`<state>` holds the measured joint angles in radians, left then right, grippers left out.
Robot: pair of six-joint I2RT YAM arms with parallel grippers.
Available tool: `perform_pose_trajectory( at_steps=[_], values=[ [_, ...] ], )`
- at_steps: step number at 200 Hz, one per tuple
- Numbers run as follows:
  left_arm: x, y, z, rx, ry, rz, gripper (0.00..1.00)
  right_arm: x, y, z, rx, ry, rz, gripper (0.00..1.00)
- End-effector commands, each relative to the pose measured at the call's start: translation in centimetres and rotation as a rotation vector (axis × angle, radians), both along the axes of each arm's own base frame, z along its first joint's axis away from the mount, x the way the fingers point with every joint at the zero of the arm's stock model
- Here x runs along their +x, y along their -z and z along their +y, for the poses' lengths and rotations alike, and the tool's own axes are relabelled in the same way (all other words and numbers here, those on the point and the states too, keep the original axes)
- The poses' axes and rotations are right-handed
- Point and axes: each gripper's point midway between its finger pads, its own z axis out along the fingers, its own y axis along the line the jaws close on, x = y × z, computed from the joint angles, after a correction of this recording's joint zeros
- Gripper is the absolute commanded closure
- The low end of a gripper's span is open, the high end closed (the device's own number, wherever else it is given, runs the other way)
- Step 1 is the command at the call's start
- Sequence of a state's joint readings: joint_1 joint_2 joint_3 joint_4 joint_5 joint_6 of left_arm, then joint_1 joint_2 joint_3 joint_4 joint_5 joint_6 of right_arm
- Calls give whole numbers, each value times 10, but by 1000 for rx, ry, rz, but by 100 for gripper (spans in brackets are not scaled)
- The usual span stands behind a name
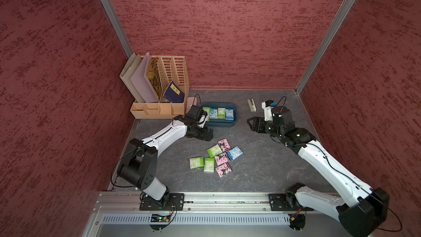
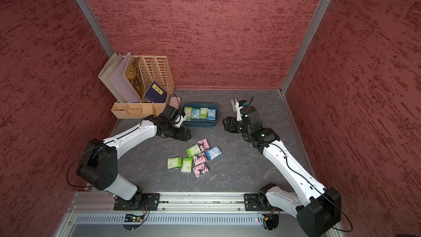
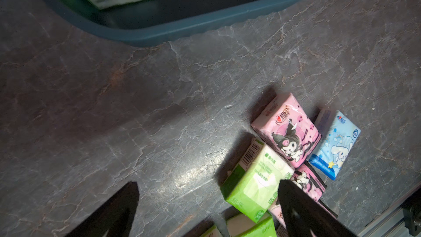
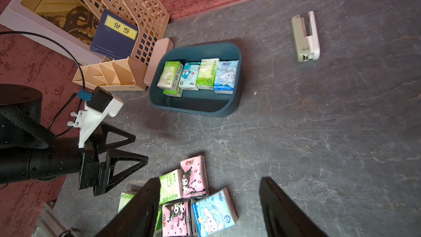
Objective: Put the pocket tissues into the storage box
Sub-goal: Pick up the pocket tissues from the center of the board.
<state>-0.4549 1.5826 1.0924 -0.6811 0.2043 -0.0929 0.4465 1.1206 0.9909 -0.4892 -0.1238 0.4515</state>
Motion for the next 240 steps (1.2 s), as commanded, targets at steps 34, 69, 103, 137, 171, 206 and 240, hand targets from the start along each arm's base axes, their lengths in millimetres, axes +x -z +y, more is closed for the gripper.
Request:
perform_pose_trajectory(
  at_steps=[34,69,103,137,171,206,240],
  values=[
    [-8,6,-11,9,65,24,0,11,3,9,-13,-33,24,28],
    [-18,15,-20,0,144,62,7,17,11,14,-9,-40,39,28],
    [-20,30,-23,32,174,92,8,18,15,16,-21,-55,51,28],
    [-25,35,-30,15,202,104,9,17,21,15,-39,-66,66,28],
    [-30,44,-30,31,202,135,15,20,29,17,-41,-73,87,28],
    [-36,51,-32,26,210,173,18,23,32,18,-38,-76,97,28],
    [-38,53,-37,14,223,192,44,23,34,17,-38,-75,102,28]
  ],
)
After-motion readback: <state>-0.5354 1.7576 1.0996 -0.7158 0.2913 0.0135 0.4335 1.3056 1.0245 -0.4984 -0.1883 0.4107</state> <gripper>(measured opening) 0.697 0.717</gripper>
